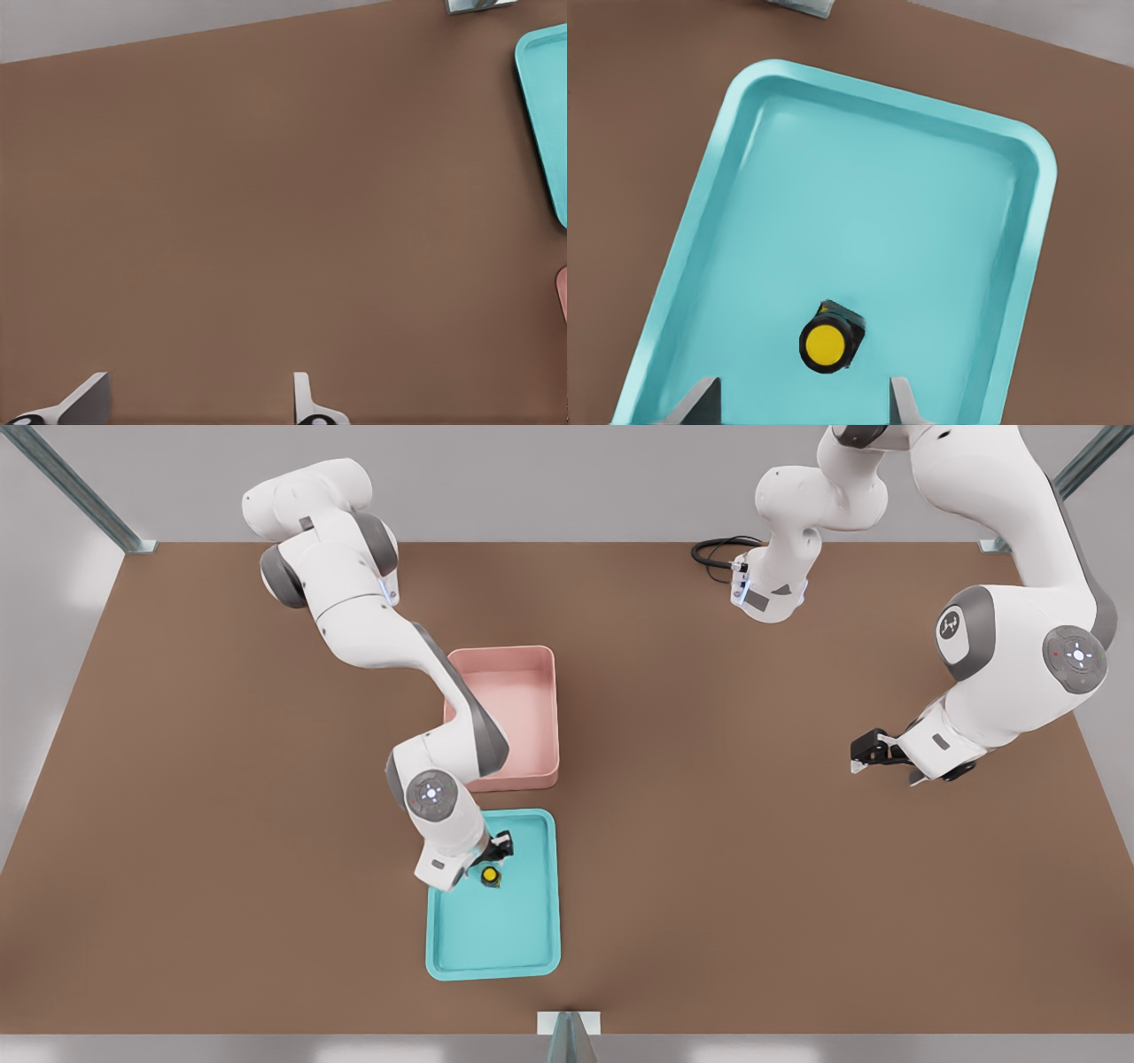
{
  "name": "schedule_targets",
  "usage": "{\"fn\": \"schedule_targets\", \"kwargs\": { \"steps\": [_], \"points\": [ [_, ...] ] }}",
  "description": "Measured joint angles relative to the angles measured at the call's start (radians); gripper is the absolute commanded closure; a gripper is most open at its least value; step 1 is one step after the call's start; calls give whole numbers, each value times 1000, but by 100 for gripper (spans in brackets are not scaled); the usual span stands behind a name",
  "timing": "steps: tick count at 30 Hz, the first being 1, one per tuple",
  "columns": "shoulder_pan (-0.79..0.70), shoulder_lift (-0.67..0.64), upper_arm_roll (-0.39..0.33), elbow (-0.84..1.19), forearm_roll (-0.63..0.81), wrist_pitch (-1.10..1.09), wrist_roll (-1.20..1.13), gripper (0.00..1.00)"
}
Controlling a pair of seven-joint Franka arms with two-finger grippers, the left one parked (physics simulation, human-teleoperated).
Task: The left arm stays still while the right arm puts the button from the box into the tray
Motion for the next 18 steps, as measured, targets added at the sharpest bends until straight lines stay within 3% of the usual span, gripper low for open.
{"fn": "schedule_targets", "kwargs": {
  "steps": [5, 9, 13, 18],
  "points": [
    [-24, -227, -18, -6, 1, -203, -12, 0],
    [-357, -366, -19, -19, -25, -470, -29, 0],
    [-467, -710, -9, -462, -30, -549, -66, 0],
    [-405, -713, 2, -515, -22, -586, -98, 0]
  ]
}}
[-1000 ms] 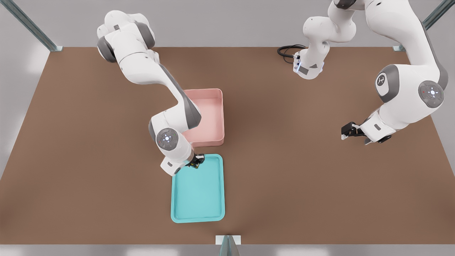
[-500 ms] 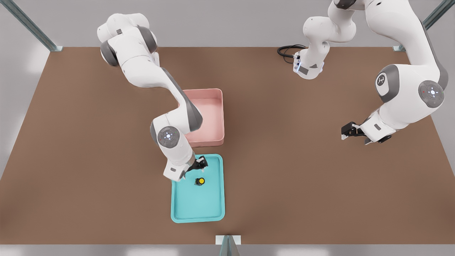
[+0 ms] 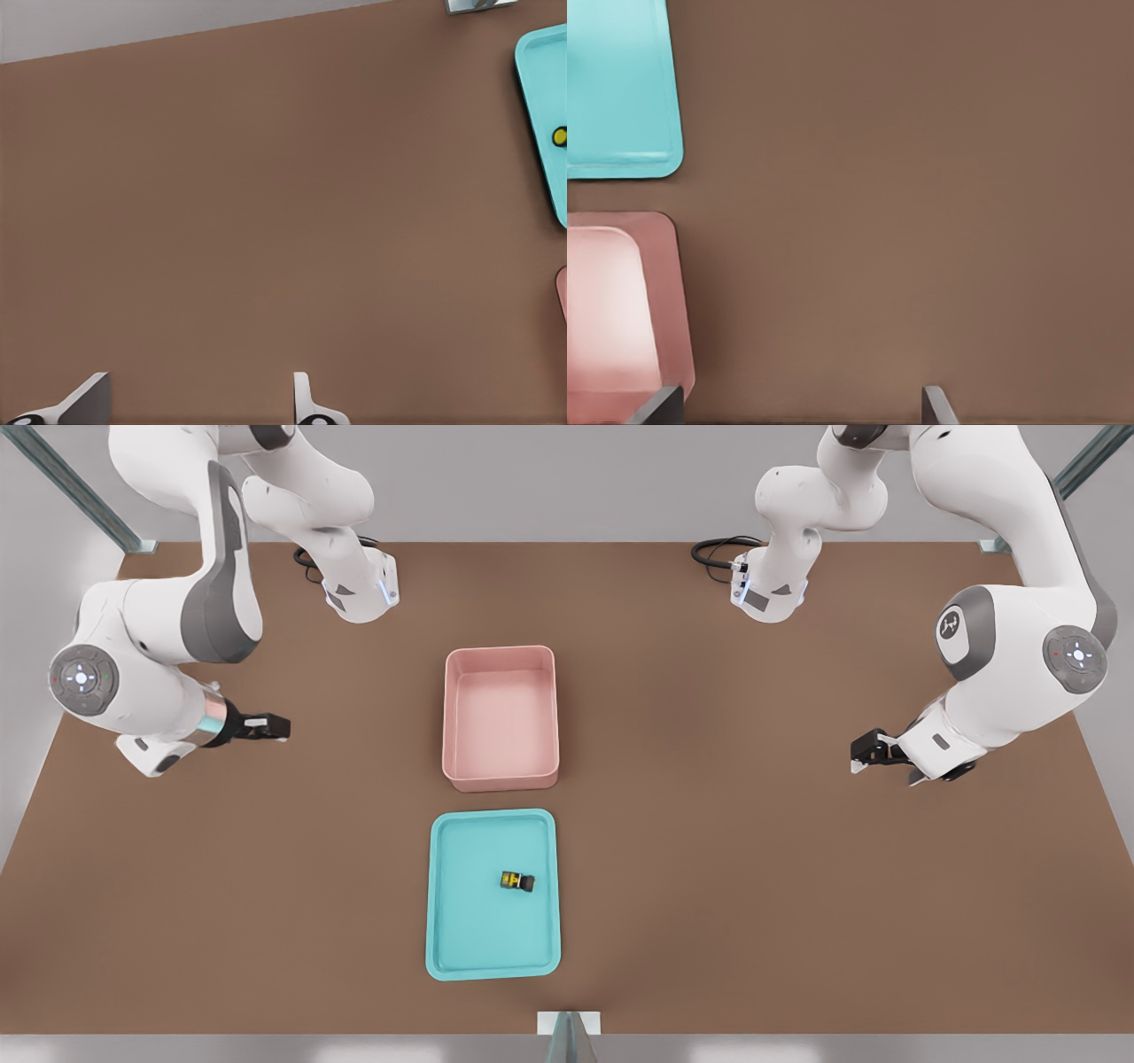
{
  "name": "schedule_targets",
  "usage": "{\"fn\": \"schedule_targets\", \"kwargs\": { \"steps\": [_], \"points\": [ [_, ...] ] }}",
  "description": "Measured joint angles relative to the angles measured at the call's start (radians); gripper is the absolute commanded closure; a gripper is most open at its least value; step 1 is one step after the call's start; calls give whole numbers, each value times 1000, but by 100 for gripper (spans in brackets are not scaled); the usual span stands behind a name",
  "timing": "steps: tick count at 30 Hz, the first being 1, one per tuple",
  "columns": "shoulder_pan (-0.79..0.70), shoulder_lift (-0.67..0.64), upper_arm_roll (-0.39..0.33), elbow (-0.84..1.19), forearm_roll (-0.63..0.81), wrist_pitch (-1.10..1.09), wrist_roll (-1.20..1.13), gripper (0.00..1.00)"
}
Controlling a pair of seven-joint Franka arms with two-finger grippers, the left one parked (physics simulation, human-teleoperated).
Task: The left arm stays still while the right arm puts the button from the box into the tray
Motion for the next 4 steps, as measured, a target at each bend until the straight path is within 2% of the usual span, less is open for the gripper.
{"fn": "schedule_targets", "kwargs": {
  "steps": [4],
  "points": [
    [-11, 6, -5, -2, 1, -19, -20, 0]
  ]
}}
